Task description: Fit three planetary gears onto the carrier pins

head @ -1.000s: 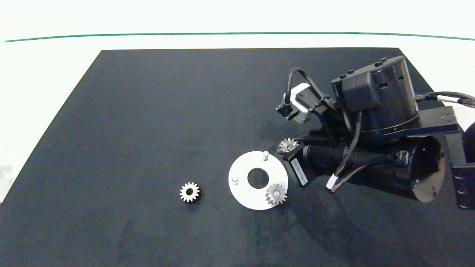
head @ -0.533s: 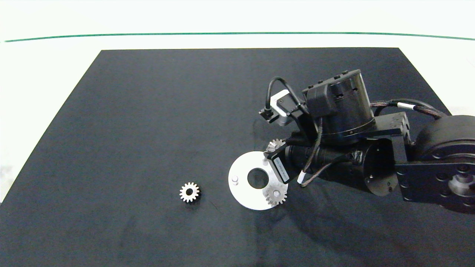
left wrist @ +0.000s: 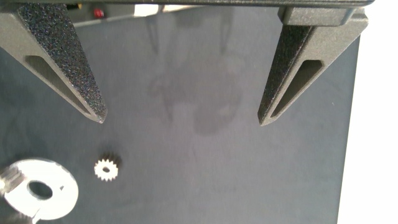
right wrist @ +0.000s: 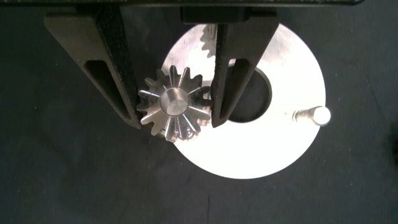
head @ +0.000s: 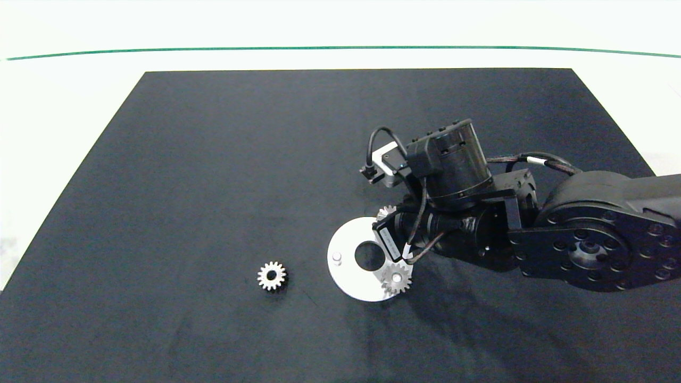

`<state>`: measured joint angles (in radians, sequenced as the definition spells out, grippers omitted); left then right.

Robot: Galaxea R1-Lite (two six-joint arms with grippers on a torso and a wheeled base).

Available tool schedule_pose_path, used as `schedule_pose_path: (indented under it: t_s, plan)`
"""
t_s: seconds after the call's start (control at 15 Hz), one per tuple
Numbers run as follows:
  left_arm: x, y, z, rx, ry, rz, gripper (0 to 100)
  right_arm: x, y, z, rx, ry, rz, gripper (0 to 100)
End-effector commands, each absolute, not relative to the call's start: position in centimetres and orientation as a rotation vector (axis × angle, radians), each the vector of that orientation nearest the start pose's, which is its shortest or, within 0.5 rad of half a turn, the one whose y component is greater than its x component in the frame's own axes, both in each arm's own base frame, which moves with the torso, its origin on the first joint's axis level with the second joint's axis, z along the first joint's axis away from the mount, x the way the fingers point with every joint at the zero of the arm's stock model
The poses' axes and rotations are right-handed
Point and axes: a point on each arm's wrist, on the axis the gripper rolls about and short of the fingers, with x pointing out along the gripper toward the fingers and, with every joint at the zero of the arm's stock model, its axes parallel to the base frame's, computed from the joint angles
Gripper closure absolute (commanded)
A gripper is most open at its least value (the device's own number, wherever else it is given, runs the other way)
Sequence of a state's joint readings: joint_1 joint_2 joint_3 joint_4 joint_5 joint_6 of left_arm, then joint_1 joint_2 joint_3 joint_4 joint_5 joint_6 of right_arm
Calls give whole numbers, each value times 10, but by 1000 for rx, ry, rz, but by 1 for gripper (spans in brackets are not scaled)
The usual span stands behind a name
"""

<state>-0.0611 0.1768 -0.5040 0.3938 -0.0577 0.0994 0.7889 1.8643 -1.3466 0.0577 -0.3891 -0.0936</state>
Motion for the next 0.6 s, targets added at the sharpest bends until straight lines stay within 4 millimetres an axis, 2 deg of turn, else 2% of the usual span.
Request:
schedule_pose_path:
  t_s: [0.07,0.6]
  plan:
    - [-54,3,173,100,61,-134,0,265,254,208,-415,469,409,87]
    - [-56,3,175,100,48,-138,0,267,256,210,-410,463,409,87]
